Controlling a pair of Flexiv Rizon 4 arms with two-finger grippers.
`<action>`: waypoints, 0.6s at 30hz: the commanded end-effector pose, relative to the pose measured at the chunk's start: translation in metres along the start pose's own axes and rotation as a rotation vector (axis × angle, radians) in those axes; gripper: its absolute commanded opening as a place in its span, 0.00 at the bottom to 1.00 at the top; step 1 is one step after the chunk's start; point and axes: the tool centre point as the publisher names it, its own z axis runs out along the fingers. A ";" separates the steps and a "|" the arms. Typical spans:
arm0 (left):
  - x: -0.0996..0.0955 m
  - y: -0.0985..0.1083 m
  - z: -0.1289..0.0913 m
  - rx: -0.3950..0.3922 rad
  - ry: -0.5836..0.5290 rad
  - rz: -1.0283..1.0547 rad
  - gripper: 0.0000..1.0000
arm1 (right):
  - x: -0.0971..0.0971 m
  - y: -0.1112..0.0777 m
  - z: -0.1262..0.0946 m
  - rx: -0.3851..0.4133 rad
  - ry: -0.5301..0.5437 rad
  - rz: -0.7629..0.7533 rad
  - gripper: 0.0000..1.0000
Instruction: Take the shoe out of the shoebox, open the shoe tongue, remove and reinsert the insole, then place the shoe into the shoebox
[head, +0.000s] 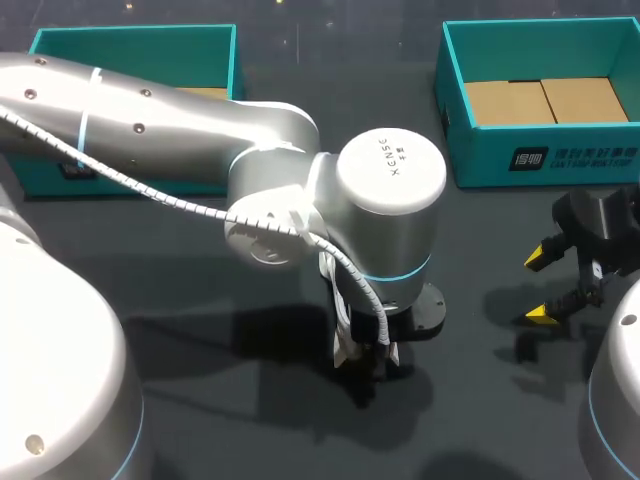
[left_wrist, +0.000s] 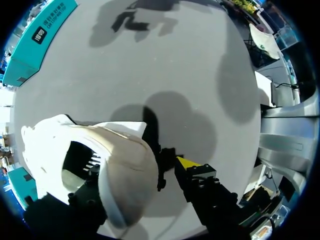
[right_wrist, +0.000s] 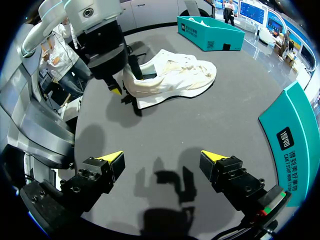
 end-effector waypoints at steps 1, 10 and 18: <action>-0.003 0.003 0.000 0.008 0.015 0.007 0.61 | 0.002 0.000 -0.001 0.002 -0.003 0.001 1.00; -0.006 0.005 -0.002 0.016 0.029 0.025 0.58 | 0.002 0.000 -0.001 0.002 -0.003 0.001 1.00; -0.004 0.004 -0.001 0.004 0.032 0.056 0.29 | 0.002 0.000 -0.001 0.002 -0.003 0.001 1.00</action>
